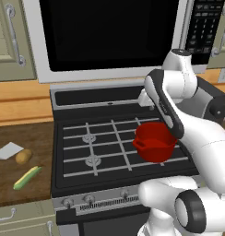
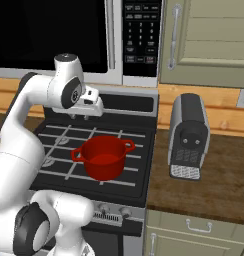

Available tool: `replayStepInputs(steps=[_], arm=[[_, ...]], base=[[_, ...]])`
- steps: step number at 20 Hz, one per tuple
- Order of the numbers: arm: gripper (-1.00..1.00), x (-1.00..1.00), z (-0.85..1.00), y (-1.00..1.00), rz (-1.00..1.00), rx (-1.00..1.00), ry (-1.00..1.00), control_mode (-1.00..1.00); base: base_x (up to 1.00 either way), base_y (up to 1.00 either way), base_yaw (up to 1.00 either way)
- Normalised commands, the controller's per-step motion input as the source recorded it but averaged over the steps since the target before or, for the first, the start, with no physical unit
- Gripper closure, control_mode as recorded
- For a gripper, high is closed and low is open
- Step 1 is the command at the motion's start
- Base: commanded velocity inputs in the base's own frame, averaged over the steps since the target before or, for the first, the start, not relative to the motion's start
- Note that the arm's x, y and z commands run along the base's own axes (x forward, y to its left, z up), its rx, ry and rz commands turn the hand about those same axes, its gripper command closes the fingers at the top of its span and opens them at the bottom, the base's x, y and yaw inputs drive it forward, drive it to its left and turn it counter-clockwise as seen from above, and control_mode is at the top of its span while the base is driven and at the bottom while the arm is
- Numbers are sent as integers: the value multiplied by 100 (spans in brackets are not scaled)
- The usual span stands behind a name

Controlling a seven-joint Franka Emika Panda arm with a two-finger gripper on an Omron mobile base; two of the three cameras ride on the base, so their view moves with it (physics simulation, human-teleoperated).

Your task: Put the corn and potato in the pot. Retrieve the spatula and lightly stir the vegetables in the pot.

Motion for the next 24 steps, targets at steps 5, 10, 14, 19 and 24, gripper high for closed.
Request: replayStepInputs(steps=[5, 10, 14, 19, 24], arm=[[-100, -30, 0, 0, 0, 0, 0, -100], [-100, -78, -10, 4, 0, 0, -1, -100], [-100, -69, -28, 10, 0, -1, 0, -100], [-100, -48, -26, 0, 0, -4, -3, -100], [-100, -28, -7, 9, 0, 2, -3, -100]], base=[[0, 0, 0], [0, 0, 0], [0, 0, 0], [0, 0, 0], [0, 0, 0]])
